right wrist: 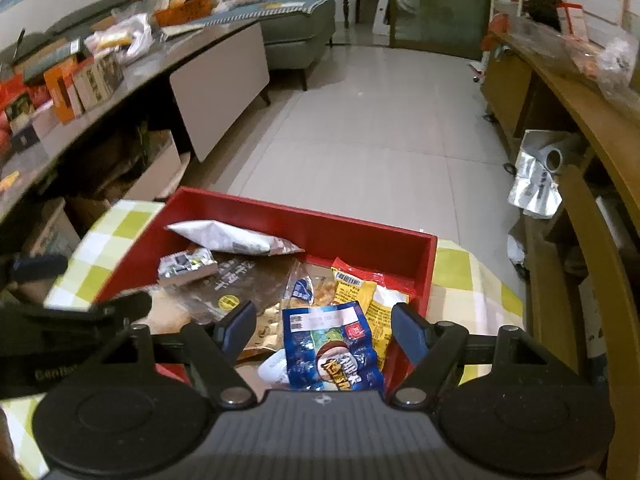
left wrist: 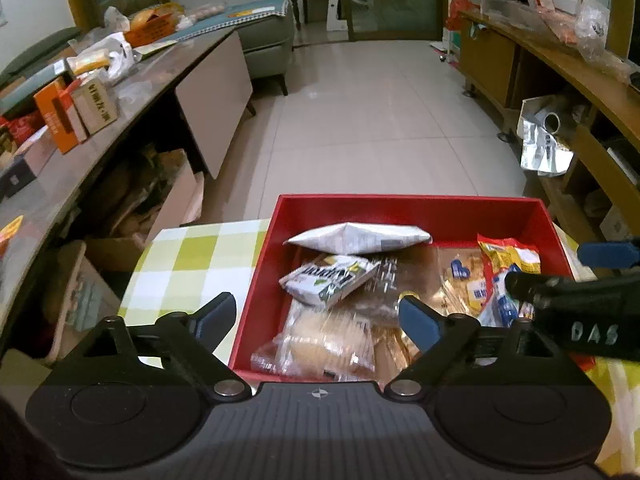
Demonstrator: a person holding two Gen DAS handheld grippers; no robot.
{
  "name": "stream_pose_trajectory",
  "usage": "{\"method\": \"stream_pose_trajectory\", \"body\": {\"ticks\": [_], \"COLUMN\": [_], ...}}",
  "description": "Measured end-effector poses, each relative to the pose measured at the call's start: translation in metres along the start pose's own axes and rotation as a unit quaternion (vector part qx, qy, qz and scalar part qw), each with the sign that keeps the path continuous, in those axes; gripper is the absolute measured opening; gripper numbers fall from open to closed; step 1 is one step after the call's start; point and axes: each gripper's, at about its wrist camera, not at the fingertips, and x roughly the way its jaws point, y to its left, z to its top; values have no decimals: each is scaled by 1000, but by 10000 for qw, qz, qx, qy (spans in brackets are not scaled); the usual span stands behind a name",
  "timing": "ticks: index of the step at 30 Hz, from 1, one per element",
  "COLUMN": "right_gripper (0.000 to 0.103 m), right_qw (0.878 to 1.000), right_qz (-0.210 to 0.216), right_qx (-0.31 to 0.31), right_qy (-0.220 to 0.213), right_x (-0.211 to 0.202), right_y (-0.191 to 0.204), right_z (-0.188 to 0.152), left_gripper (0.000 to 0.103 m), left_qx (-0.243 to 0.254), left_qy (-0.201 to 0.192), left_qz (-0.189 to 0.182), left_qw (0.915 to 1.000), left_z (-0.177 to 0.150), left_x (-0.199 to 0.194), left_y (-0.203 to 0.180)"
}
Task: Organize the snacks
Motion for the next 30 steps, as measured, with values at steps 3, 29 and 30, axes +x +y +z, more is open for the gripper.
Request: {"method": "stream_pose_trajectory", "body": {"ticks": [3,29,30], "right_gripper": [84,85,85], "right_qw": [10000,9994,9994], "right_qz": [-90,-223,-234], "right_qx": [18,237,256], "right_qy": [11,89,90], "right_x": [-13,-101,-104], "right_y": [4,29,29], "right_z": [-5,-91,-93], "left_gripper": [95,101,101], "left_qx": [42,-128,-121], "left_qy": [-24,-324,-338], "left_qz": [129,-419,-455], "left_qw": [9999,9985,9983], "left_z": [-6,-78,-81], "left_x": [-10,-97,-100], "left_y": [2,14,14]}}
